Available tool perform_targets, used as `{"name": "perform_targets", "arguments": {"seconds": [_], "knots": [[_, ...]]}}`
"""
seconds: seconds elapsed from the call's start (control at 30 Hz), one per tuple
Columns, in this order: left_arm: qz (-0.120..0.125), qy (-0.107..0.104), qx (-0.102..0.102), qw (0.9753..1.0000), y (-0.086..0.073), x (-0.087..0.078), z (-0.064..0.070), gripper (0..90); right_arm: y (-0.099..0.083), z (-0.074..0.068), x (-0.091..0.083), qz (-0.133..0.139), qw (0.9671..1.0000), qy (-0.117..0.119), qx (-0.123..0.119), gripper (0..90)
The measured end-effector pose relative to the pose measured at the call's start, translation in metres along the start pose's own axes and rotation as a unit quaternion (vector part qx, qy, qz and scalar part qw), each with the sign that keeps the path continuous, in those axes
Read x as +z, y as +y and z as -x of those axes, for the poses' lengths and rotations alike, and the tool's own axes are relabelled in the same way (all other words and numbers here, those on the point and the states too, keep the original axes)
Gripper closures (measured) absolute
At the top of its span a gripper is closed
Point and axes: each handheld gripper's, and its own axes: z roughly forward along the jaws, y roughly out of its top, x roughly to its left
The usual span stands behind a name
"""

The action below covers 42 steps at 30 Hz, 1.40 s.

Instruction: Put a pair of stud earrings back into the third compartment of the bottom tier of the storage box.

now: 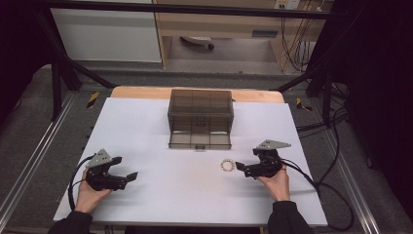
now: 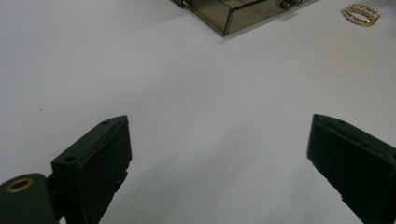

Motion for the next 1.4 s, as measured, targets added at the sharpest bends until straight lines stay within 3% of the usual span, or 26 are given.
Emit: {"name": "perform_targets", "arguments": {"seconds": [0.1, 0.3, 0.37, 0.53, 0.7, 0.73, 0.9, 1.27, 1.4], "knots": [[0.0, 0.001, 0.001, 1.0, 0.0, 0.0, 0.0, 6.3, 0.002, -0.002, 0.004, 0.002, 1.0, 0.002, -0.002, 9.7], [-0.001, 0.001, 0.0, 1.0, 0.0, 0.0, -0.001, 6.6, 0.008, -0.008, 0.018, -0.016, 0.9998, 0.009, -0.002, 23.6], [-0.002, 0.002, 0.002, 1.0, 0.0, 0.0, 0.0, 6.6, 0.008, -0.007, 0.021, -0.023, 0.9997, 0.003, 0.009, 28.7], [-0.002, 0.002, 0.001, 1.0, -0.001, 0.0, -0.001, 6.7, 0.004, -0.008, 0.028, -0.028, 0.9996, 0.0, 0.004, 40.8], [-0.002, 0.001, 0.001, 1.0, -0.001, 0.001, 0.0, 6.8, 0.001, -0.009, 0.033, -0.034, 0.9994, 0.0, 0.007, 47.4], [-0.003, 0.001, 0.001, 1.0, -0.001, 0.001, 0.0, 6.8, 0.001, -0.01, 0.034, -0.038, 0.9993, 0.0, 0.006, 52.9], [-0.001, -0.001, 0.001, 1.0, -0.001, 0.001, 0.001, 6.9, -0.001, -0.011, 0.036, -0.042, 0.9991, 0.0, 0.005, 63.4], [-0.003, -0.002, 0.002, 1.0, -0.001, 0.001, 0.001, 7.1, -0.003, -0.011, 0.043, -0.054, 0.9985, 0.006, 0.014, 80.5], [-0.002, -0.001, 0.001, 1.0, -0.001, 0.001, 0.0, 7.1, -0.003, -0.011, 0.043, -0.053, 0.9985, 0.005, 0.014, 82.5]]}}
